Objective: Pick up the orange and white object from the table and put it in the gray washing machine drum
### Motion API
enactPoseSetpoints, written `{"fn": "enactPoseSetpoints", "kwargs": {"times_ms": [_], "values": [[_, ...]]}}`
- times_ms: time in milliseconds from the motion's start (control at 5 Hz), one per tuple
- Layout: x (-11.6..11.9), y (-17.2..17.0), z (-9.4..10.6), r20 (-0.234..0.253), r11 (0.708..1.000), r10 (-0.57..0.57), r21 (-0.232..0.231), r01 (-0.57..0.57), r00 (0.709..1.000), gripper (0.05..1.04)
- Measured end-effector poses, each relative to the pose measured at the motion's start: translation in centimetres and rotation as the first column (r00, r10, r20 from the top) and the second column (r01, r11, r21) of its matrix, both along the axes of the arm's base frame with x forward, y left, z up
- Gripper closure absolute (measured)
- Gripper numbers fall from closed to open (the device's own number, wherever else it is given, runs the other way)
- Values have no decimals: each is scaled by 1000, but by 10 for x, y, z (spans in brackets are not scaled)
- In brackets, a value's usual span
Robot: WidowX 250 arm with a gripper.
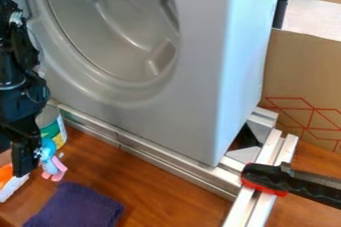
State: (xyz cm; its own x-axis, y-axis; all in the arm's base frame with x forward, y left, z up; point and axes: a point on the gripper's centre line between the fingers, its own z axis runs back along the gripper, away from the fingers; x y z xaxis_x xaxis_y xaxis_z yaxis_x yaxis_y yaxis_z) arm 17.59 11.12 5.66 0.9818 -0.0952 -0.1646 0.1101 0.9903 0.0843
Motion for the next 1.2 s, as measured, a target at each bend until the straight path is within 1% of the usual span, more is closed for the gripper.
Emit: {"fn": "enactPoseSetpoints", "kwargs": {"times_ms": [200,400,600,800,1000,1200], "values": [[-2,-1,-3,-17,1000,2,-7,-2,1000,83],[-3,7,-11,-81,1000,-28,10,29,996,83],[-1,20,-11,-72,994,-33,98,40,997,83],[-3,21,-19,-42,992,-72,96,76,996,83],[-6,32,-24,4,994,-33,106,33,999,83],[-9,38,-32,7,996,-13,90,12,1000,83]]}}
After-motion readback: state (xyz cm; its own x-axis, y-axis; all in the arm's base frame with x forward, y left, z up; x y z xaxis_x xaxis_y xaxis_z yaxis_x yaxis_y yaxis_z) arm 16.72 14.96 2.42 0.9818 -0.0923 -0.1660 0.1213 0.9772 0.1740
